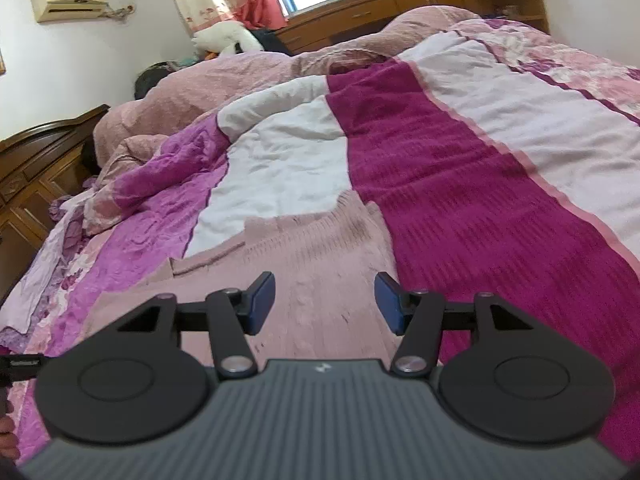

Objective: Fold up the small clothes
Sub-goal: 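Open both grippers and move them back over the folded cardigan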

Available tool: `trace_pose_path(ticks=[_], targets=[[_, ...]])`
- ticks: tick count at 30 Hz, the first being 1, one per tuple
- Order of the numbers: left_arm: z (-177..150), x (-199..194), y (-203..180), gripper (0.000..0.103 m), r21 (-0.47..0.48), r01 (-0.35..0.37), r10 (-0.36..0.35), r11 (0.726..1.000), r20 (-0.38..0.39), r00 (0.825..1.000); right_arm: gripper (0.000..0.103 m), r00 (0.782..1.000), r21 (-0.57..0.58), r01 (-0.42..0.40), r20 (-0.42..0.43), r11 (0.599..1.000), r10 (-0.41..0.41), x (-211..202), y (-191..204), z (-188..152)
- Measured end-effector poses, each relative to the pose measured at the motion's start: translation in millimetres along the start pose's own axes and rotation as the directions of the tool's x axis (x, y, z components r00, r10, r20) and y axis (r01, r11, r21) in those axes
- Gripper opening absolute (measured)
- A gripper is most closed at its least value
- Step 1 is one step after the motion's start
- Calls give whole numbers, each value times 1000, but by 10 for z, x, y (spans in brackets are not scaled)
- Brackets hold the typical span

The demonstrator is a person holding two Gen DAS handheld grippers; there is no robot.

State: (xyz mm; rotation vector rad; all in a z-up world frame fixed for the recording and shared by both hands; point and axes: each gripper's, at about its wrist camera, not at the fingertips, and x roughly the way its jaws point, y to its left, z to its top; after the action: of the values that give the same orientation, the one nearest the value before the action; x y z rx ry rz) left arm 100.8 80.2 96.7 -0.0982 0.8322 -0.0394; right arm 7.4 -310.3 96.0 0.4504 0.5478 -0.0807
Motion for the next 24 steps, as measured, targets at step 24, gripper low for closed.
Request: trace_pose_path(ticks=[24], targets=[[-430,-114,-583,40,40,71,-67,997,-81,994,60,993,240,98,-81,966,-81,-79,-346,-576]])
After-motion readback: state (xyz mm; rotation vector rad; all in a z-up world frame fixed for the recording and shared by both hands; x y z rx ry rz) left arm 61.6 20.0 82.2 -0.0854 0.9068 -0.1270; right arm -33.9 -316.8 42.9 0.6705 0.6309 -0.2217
